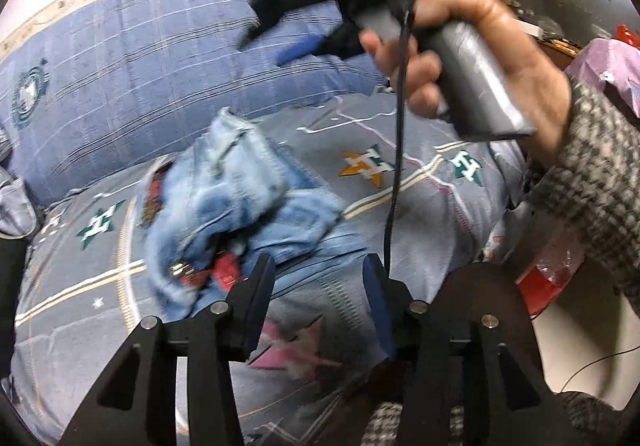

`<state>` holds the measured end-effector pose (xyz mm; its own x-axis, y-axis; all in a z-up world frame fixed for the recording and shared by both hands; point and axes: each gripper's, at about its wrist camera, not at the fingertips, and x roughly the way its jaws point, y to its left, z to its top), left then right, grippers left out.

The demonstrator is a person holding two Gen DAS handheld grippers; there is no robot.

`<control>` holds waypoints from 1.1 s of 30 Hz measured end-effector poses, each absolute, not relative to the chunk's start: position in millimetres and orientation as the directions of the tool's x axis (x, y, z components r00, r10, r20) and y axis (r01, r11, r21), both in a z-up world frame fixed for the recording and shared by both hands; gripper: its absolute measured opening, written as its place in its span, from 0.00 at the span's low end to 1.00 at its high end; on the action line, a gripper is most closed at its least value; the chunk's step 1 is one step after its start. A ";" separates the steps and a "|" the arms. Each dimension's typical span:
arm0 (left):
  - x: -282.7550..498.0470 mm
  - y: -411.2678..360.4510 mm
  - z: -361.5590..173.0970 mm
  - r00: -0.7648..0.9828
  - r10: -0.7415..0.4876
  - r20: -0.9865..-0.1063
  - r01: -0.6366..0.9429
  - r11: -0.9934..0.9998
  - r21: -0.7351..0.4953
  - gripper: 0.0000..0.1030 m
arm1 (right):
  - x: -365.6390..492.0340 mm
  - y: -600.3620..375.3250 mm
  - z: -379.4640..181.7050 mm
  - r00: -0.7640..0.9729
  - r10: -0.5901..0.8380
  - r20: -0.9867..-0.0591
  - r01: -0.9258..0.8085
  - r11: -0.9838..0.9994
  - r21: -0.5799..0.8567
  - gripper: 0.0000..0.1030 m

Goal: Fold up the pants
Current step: 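Lift the held legs and fold them over the jeans with both grippers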

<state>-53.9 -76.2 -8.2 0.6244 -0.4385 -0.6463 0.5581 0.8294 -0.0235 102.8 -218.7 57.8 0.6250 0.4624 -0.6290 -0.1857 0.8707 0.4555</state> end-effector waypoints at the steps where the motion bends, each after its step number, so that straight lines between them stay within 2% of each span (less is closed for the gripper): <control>1: -52.4 -69.8 -10.0 0.626 -0.429 -0.651 0.539 0.841 -0.036 0.43 | 101.8 -200.7 62.8 0.591 0.525 -0.612 -0.236 0.838 0.491 0.47; 3: -47.7 -60.2 -14.4 0.625 -0.410 -0.664 0.497 0.865 -0.067 0.44 | 104.0 -169.8 57.9 0.494 0.630 -0.599 -0.298 0.770 0.564 0.49; 5: -43.1 -50.2 -18.6 0.621 -0.384 -0.683 0.442 0.891 -0.099 0.44 | 108.1 -150.4 42.0 0.437 0.653 -0.618 -0.291 0.753 0.590 0.49; 9: -37.7 -27.0 -18.0 0.650 -0.318 -0.691 0.336 0.935 -0.115 0.44 | 117.7 -142.7 -2.3 0.424 0.587 -0.690 -0.208 0.804 0.557 0.49; 12: -33.1 -7.5 -17.2 0.669 -0.283 -0.687 0.263 0.955 -0.137 0.49 | 119.3 -166.9 -34.5 0.476 0.472 -0.742 -0.118 0.870 0.478 0.48; 14: -26.2 3.9 -20.3 0.660 -0.272 -0.700 0.213 0.962 -0.173 0.49 | 121.3 -184.7 -54.8 0.463 0.463 -0.755 -0.076 0.870 0.487 0.43; 16: -17.7 14.7 -24.3 0.636 -0.262 -0.726 0.158 0.965 -0.210 0.49 | 121.9 -199.8 -80.1 0.446 0.475 -0.759 -0.026 0.854 0.519 0.32; 20: -1.5 34.1 -26.6 0.601 -0.252 -0.759 0.056 0.960 -0.274 0.49 | 118.7 -199.9 -73.7 0.481 0.474 -0.738 -0.062 0.858 0.510 0.31; 22: 6.5 39.6 -25.6 0.591 -0.240 -0.770 0.022 0.959 -0.282 0.50 | 110.9 -197.8 -62.9 0.534 0.439 -0.723 -0.060 0.872 0.485 0.34; 24: 15.4 42.3 -25.6 0.587 -0.226 -0.777 -0.001 0.960 -0.280 0.51 | 96.3 -202.7 -49.5 0.595 0.389 -0.703 -0.068 0.897 0.438 0.42; 28: 32.7 26.7 -27.6 0.588 -0.203 -0.783 0.004 0.969 -0.247 0.51 | 70.1 -200.6 -32.1 0.670 0.342 -0.659 -0.092 0.919 0.383 0.42; 32: 46.1 1.2 -38.1 0.574 -0.192 -0.796 0.033 0.977 -0.212 0.51 | 57.4 -200.8 -37.7 0.697 0.273 -0.663 -0.055 0.942 0.330 0.42; 33: 46.8 -1.7 -40.8 0.576 -0.183 -0.796 0.032 0.979 -0.202 0.51 | 57.5 -200.1 -43.3 0.690 0.253 -0.678 -0.046 0.950 0.308 0.45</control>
<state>46.8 -1.7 -40.8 0.5763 -0.1831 -0.7965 0.0324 0.9789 -0.2016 57.5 -200.1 -43.3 0.6902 0.2532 -0.6778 -0.0458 0.9502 0.3084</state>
